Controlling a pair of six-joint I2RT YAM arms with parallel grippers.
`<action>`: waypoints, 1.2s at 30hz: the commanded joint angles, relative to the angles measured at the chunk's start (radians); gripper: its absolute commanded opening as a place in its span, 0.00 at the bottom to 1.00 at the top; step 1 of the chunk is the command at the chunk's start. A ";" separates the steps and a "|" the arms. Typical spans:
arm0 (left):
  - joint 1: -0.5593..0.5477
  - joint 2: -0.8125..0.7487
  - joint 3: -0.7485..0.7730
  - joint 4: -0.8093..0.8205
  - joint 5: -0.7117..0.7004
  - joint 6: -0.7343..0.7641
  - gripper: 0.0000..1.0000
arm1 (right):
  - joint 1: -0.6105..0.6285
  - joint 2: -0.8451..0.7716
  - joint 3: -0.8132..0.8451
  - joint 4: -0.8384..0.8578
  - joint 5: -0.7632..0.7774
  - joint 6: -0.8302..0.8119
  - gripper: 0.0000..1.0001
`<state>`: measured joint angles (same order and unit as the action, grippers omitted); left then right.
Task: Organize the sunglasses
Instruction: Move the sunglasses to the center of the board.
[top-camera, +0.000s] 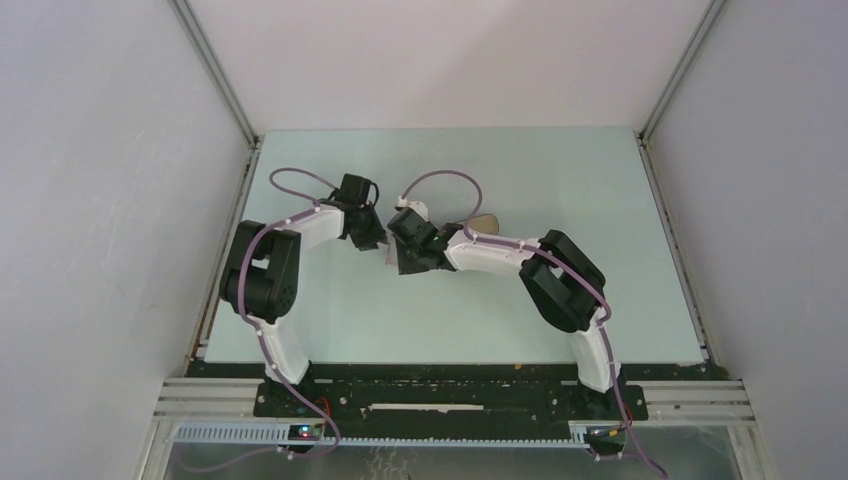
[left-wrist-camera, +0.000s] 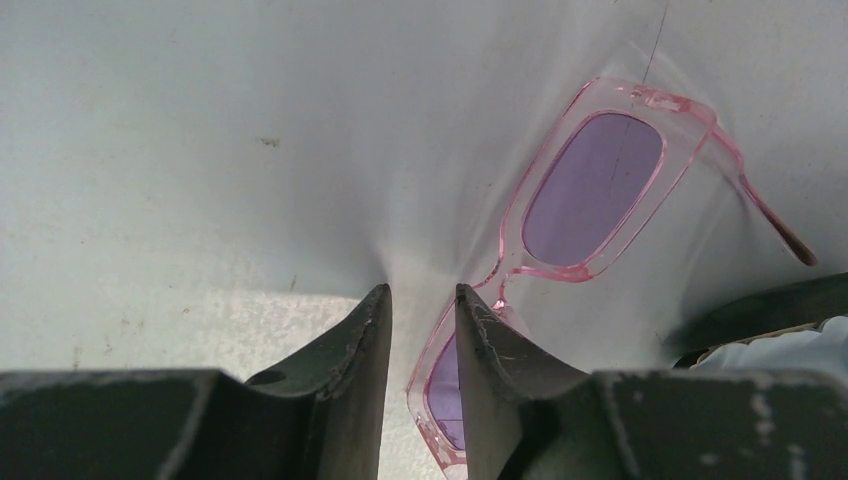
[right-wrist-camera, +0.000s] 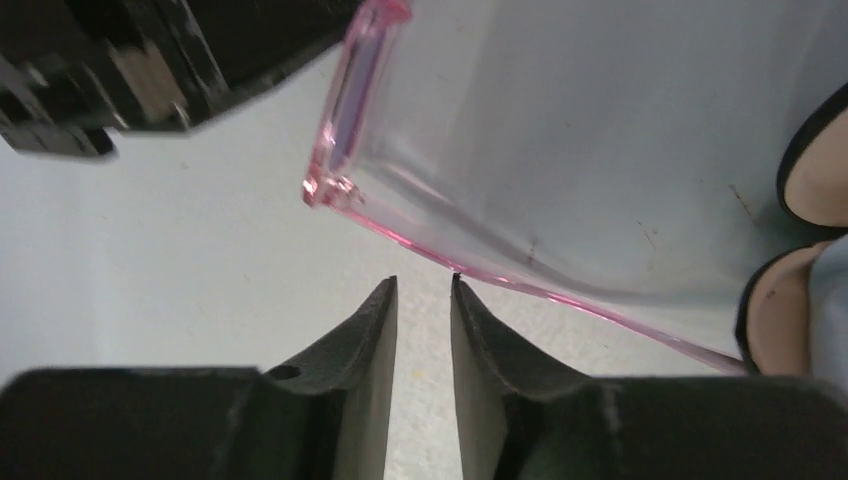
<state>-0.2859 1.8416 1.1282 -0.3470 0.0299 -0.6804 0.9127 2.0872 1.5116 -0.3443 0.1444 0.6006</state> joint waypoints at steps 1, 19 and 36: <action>0.003 -0.002 -0.008 -0.092 -0.024 0.022 0.35 | -0.017 -0.123 -0.067 0.050 -0.044 -0.114 0.39; 0.073 -0.266 -0.037 -0.193 -0.004 0.034 0.39 | -0.077 -0.065 -0.038 0.052 -0.327 -0.741 0.56; 0.144 -0.298 -0.041 -0.243 0.035 0.042 0.40 | -0.061 -0.018 -0.093 0.134 -0.380 -0.862 0.36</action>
<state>-0.1825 1.5845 1.0927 -0.5697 0.0387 -0.6609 0.8333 2.0800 1.4235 -0.2405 -0.2028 -0.1993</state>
